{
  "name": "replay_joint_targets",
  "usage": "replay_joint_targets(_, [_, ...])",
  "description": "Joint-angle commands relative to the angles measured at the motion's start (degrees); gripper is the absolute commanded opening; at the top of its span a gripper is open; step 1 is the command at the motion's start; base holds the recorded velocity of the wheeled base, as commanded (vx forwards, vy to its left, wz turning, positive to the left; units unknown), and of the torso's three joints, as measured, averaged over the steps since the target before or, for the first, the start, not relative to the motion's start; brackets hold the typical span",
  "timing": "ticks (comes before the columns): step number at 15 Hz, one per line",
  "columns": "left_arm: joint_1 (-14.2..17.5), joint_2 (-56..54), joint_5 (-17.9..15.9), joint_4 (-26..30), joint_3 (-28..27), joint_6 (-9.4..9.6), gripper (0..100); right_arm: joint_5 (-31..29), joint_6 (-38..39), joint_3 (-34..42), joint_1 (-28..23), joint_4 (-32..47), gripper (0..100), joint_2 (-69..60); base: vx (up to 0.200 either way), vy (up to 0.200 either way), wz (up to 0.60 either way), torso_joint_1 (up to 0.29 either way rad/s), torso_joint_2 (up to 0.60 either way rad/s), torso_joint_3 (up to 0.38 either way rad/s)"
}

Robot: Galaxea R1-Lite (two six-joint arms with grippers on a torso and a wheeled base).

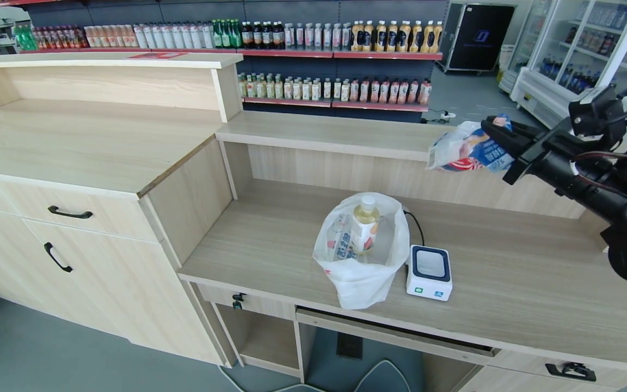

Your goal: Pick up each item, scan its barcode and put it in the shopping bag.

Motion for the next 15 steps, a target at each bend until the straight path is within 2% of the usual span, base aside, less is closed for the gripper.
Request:
replay_joint_targets(1, [0.00, 0.02, 0.00, 0.02, 0.00, 0.00, 100, 5.87, 0.63, -6.04, 3.56, -0.26, 0, -1.24, 0.000, 0.000, 0.00, 0.000, 0.00, 0.000])
replay_joint_targets(2, [0.00, 0.02, 0.00, 0.02, 0.00, 0.00, 100, 7.37, 0.80, -7.62, 4.27, -0.26, 0, -1.24, 0.000, 0.000, 0.00, 0.000, 0.00, 0.000])
replay_joint_targets(3, [0.00, 0.02, 0.00, 0.02, 0.00, 0.00, 100, 12.55, 1.86, -11.58, 6.20, -0.17, 0, -1.33, 0.000, 0.000, 0.00, 0.000, 0.00, 0.000])
replay_joint_targets(5, [0.00, 0.02, 0.00, 0.02, 0.00, 0.00, 100, 21.34, 2.12, -14.21, 7.87, -0.35, 0, -2.12, 0.000, 0.000, 0.00, 0.000, 0.00, 0.000])
replay_joint_targets(6, [0.00, 0.02, 0.00, 0.02, 0.00, 0.00, 100, 23.54, 2.12, -14.21, 7.96, -0.52, 0, -2.56, 0.000, 0.000, 0.00, 0.000, 0.00, 0.000])
replay_joint_targets(7, [0.00, 0.02, 0.00, 0.02, 0.00, 0.00, 100, 30.83, 2.30, -13.69, 7.87, -2.10, 0, -3.09, 0.000, 0.000, 0.00, 0.000, 0.00, 0.000])
replay_joint_targets(9, [0.00, 0.02, 0.00, 0.02, 0.00, 0.00, 100, 38.22, 4.05, -13.69, 7.26, -6.06, 0, -2.21, 0.000, 0.000, 0.00, 0.000, 0.00, 0.000])
replay_joint_targets(11, [0.00, 0.02, 0.00, 0.02, 0.00, 0.00, 100, 44.10, 10.12, -14.13, 7.26, -11.42, 0, -1.24, 0.000, 0.000, 0.00, 0.000, 0.00, 0.000])
replay_joint_targets(13, [0.00, 0.02, 0.00, 0.02, 0.00, 0.00, 100, 48.85, 13.72, -16.76, 8.14, -11.42, 0, -1.86, 0.000, 0.000, 0.00, 0.000, 0.00, 0.000])
replay_joint_targets(15, [0.00, 0.02, 0.00, 0.02, 0.00, 0.00, 100, 49.38, 17.06, -20.02, 11.04, -11.42, 0, -1.94, 0.000, 0.000, 0.00, 0.000, 0.00, 0.000])
